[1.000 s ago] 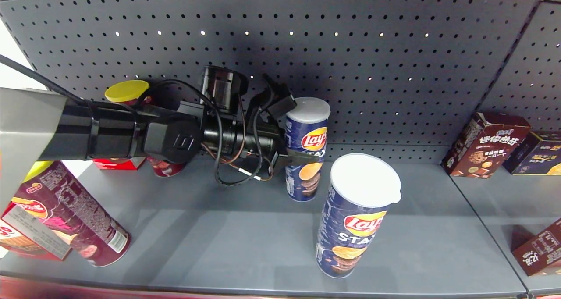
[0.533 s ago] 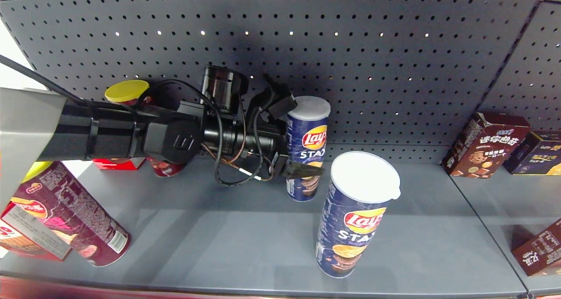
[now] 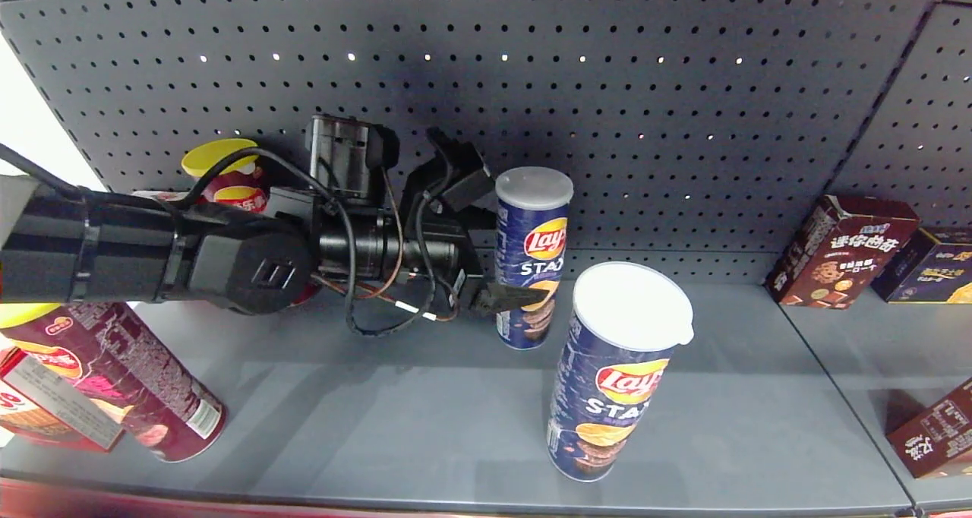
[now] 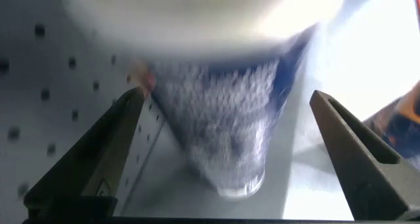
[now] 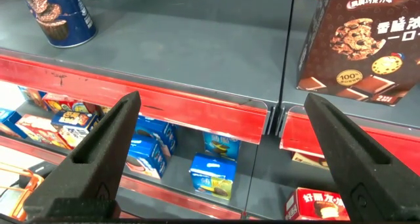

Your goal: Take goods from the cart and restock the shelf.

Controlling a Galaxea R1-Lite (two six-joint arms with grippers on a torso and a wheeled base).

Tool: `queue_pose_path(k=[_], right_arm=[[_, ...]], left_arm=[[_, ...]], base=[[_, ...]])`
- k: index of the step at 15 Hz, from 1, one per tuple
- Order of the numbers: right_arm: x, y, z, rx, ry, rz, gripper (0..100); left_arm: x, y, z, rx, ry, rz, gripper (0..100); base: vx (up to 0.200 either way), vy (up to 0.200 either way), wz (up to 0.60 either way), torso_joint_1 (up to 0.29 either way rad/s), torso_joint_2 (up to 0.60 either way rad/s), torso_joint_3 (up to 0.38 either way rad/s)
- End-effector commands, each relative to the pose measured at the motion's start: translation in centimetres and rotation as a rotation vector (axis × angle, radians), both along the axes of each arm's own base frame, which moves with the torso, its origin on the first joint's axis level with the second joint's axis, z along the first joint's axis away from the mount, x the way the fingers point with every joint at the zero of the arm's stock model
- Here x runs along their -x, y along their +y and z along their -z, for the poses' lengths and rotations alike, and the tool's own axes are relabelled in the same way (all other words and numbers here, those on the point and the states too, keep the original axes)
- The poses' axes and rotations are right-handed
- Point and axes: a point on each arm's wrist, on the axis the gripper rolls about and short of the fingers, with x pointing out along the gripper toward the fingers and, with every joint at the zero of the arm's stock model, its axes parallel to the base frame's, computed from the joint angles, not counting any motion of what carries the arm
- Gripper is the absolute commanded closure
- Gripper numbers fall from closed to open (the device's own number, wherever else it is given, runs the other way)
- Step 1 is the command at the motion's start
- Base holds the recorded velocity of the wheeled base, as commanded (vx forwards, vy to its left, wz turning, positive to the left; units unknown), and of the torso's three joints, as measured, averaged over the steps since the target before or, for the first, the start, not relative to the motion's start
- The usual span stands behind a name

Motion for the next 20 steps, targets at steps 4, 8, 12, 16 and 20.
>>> queue_pose_path(k=[4,8,12,16,20], right_arm=[[0.0,0.0,0.0,0.001,0.001,-0.001,0],[0.0,0.0,0.0,0.001,0.001,-0.001,0],[0.0,0.0,0.0,0.001,0.001,-0.001,0],[0.0,0.0,0.0,0.001,0.001,-0.001,0],[0.0,0.0,0.0,0.001,0.001,-0.001,0]], left_arm=[[3.2,1.8,-0.4,-0.013,-0.054,-0.111,0],[3.1,2.4,0.3,-0.023,-0.072,-0.187,0],[2.8,2.5,0.2,-0.030,-0.082,-0.237,0],[2.3,2.3,0.6,-0.024,-0.071,-0.269,0],[1.8,2.1,1.1,-0.024,-0.072,-0.286,0]], base=[[0.000,0.000,0.00,0.000,0.00,0.000],[0.000,0.000,0.00,0.000,0.00,0.000],[0.000,0.000,0.00,0.000,0.00,0.000],[0.000,0.000,0.00,0.000,0.00,0.000],[0.000,0.000,0.00,0.000,0.00,0.000]])
